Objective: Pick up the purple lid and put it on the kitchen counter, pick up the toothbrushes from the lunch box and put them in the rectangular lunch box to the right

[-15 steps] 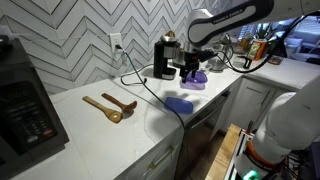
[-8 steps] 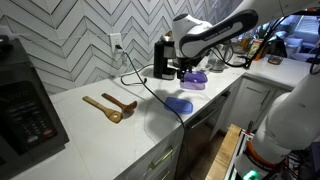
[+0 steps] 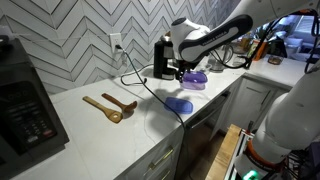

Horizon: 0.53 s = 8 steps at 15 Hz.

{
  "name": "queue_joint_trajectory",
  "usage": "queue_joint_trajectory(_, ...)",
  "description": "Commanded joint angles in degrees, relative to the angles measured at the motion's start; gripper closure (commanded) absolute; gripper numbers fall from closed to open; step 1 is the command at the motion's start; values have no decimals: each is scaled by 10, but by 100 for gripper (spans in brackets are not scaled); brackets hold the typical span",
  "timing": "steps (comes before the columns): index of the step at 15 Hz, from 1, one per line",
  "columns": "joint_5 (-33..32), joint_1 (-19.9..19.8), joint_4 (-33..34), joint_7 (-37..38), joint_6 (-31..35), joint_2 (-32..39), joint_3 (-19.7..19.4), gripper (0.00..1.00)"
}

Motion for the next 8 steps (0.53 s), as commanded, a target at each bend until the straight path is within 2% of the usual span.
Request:
queue_joint_trajectory(1,-22,2,-2,9,10,0,3,0)
queue_joint_trajectory(8,-67,0,-17,38,48,12,4,0)
